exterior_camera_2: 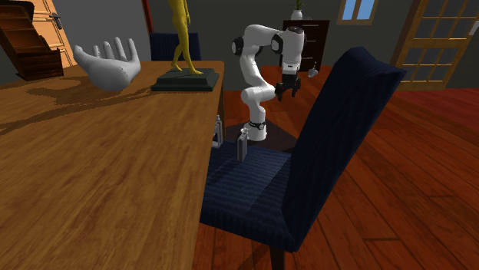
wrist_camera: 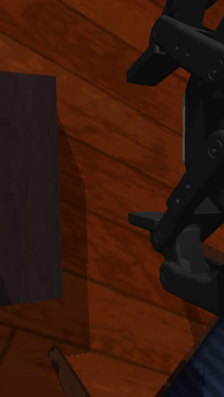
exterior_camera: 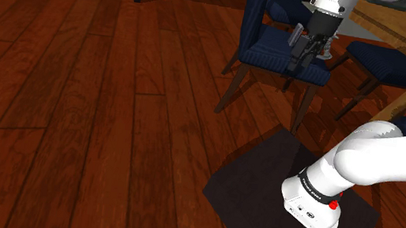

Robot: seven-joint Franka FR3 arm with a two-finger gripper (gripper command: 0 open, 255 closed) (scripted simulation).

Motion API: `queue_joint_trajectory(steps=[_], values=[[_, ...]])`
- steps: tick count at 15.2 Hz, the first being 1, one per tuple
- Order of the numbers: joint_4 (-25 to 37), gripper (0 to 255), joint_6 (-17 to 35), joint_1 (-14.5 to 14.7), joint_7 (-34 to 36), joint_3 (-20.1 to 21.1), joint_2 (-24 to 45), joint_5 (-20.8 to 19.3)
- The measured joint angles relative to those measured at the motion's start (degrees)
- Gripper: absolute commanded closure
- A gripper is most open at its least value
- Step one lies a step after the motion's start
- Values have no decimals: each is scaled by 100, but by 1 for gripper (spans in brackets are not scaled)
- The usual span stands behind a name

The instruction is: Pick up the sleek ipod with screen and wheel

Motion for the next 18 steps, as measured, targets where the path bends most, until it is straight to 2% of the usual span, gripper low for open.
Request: queue_joint_trajectory(steps=[3,7,13,18], values=[[114,0,53,-38,-175,-131,154,-110],[358,0,253,-146,-722,-533,547,-419],[1072,0,573,-261,-1653,-1200,1460,-758],[1761,0,812,-298,-2384,-1676,2281,-804]])
